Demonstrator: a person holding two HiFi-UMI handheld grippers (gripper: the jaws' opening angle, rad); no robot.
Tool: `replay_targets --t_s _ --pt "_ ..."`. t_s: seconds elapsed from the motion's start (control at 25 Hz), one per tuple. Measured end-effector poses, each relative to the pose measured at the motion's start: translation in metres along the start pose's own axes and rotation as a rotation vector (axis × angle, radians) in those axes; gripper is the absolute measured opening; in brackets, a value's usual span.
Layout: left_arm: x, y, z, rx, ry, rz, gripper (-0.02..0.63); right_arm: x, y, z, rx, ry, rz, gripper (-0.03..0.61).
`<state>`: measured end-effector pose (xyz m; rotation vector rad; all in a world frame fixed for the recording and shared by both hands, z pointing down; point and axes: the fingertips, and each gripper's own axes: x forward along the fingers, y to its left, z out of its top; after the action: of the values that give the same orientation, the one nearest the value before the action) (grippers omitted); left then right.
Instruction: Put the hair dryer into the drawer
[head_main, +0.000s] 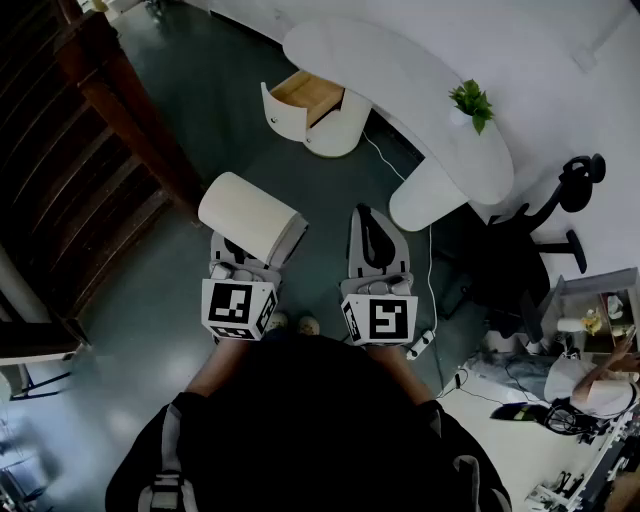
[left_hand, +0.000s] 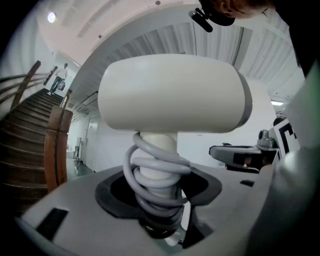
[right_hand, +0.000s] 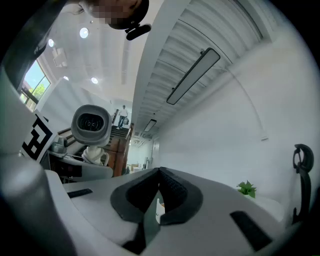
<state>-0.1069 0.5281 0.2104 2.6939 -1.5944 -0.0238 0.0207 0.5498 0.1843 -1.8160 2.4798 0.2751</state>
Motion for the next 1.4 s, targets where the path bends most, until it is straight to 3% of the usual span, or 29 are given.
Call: replay_targets --t_s 0.88,1.4 --pt "0.049 0.005 -0.009 -0.002 0.016 0.024 0.239 0.033 -0.033 -0.021 0.048 -0.007 0.015 0.021" --pt "0.157 0.083 -0.022 -0.010 0.034 -0.027 0.239 0.163 -0.046 -0.056 0.032 0.021 0.012 0.023"
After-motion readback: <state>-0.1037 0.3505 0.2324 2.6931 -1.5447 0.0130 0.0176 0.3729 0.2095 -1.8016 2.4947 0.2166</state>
